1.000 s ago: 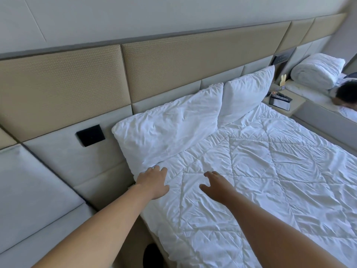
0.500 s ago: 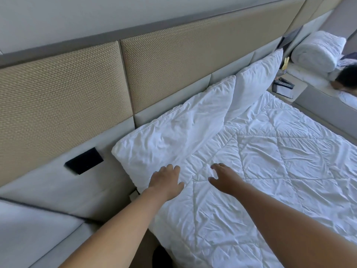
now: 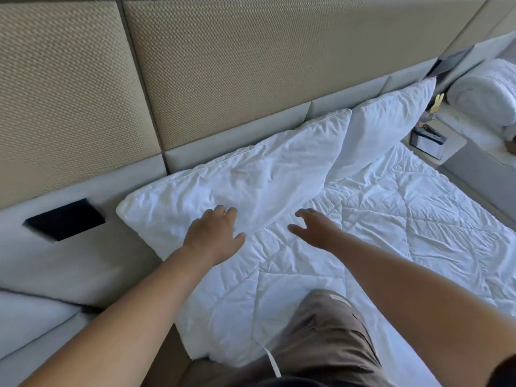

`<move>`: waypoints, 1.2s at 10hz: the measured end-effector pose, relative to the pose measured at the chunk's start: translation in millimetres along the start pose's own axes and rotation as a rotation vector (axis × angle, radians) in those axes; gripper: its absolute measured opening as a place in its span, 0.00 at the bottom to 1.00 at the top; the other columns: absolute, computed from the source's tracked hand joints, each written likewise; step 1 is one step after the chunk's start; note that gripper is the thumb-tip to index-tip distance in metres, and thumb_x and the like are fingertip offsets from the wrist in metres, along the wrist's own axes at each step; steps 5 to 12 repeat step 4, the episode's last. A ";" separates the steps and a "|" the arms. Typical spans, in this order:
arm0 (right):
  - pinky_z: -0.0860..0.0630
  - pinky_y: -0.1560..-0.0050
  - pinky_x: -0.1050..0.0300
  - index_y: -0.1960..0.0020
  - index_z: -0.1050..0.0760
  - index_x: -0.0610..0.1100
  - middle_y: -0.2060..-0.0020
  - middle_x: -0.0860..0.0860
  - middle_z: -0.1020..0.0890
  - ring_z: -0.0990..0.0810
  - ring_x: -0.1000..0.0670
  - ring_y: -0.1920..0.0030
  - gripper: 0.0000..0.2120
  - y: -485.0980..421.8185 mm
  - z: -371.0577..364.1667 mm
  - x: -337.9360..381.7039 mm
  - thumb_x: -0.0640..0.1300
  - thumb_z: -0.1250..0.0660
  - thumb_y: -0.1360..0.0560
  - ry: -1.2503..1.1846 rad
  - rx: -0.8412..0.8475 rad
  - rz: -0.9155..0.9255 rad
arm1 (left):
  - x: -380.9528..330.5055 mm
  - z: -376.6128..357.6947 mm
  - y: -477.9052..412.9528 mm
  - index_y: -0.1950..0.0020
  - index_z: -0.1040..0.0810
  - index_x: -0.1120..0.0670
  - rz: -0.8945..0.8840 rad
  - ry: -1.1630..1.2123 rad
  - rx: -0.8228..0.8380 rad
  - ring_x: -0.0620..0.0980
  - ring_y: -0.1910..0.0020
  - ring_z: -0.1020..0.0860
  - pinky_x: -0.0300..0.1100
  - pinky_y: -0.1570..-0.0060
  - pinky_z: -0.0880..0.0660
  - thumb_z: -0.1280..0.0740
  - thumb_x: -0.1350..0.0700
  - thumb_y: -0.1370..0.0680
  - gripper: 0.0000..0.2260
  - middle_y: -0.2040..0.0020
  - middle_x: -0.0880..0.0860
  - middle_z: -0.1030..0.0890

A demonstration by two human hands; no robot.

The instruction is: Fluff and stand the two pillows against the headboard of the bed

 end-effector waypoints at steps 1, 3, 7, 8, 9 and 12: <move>0.32 0.31 0.49 0.27 0.31 0.43 0.30 0.45 0.27 0.28 0.44 0.29 0.31 -42.1 10.7 -38.4 0.62 0.38 0.21 -0.012 -0.065 0.055 | -15.4 5.2 -23.0 0.25 0.35 0.53 0.048 0.001 -0.114 0.55 0.32 0.31 0.52 0.38 0.28 0.40 0.40 0.20 0.27 0.29 0.53 0.30; 0.27 0.35 0.49 0.30 0.29 0.46 0.33 0.48 0.24 0.23 0.46 0.35 0.29 -135.7 25.2 -126.4 0.63 0.36 0.23 -0.261 -0.282 0.134 | -51.5 13.5 -92.1 0.36 0.23 0.59 0.026 -0.095 -0.497 0.61 0.40 0.24 0.53 0.43 0.25 0.44 0.37 0.26 0.31 0.40 0.58 0.21; 0.26 0.37 0.51 0.30 0.28 0.44 0.34 0.47 0.24 0.22 0.47 0.36 0.27 -173.3 25.9 -170.3 0.59 0.35 0.23 -0.459 -0.418 0.138 | -78.5 10.6 -132.1 0.39 0.22 0.60 0.005 -0.185 -0.581 0.62 0.42 0.23 0.55 0.45 0.25 0.41 0.38 0.26 0.28 0.41 0.59 0.21; 0.26 0.37 0.51 0.30 0.28 0.44 0.34 0.47 0.24 0.22 0.47 0.36 0.27 -173.3 25.9 -170.3 0.59 0.35 0.23 -0.459 -0.418 0.138 | -78.5 10.6 -132.1 0.39 0.22 0.60 0.005 -0.185 -0.581 0.62 0.42 0.23 0.55 0.45 0.25 0.41 0.38 0.26 0.28 0.41 0.59 0.21; 0.26 0.37 0.51 0.30 0.28 0.44 0.34 0.47 0.24 0.22 0.47 0.36 0.27 -173.3 25.9 -170.3 0.59 0.35 0.23 -0.459 -0.418 0.138 | -78.5 10.6 -132.1 0.39 0.22 0.60 0.005 -0.185 -0.581 0.62 0.42 0.23 0.55 0.45 0.25 0.41 0.38 0.26 0.28 0.41 0.59 0.21; 0.26 0.37 0.51 0.30 0.28 0.44 0.34 0.47 0.24 0.22 0.47 0.36 0.27 -173.3 25.9 -170.3 0.59 0.35 0.23 -0.459 -0.418 0.138 | -78.5 10.6 -132.1 0.39 0.22 0.60 0.005 -0.185 -0.581 0.62 0.42 0.23 0.55 0.45 0.25 0.41 0.38 0.26 0.28 0.41 0.59 0.21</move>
Point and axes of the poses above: each hand's wrist, its own y-axis away from the middle knuckle, its own z-axis out of the back of the hand, x = y × z, the point moved 8 cm from there along -y, towards the middle knuckle
